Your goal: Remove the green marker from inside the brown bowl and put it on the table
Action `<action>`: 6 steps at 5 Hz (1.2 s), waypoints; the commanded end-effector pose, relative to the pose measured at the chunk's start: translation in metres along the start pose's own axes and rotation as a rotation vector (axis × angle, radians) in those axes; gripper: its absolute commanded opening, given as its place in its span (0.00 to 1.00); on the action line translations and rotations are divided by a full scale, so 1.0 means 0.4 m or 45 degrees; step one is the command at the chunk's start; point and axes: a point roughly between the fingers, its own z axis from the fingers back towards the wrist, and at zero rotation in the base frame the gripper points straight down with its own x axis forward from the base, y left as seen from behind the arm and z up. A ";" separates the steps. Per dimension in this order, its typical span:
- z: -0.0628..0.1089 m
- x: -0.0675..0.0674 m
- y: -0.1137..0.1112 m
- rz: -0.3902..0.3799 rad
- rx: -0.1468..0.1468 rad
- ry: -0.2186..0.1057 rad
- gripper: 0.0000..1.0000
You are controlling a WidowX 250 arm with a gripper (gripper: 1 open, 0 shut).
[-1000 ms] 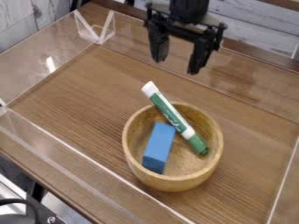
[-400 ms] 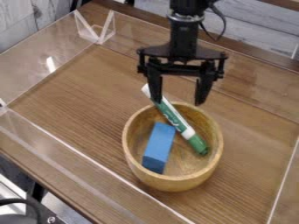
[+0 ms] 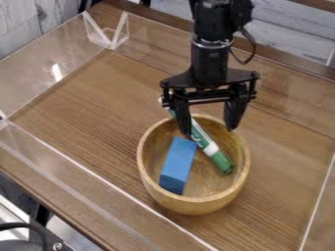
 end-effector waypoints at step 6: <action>-0.053 0.003 -0.027 0.049 -0.076 -0.058 1.00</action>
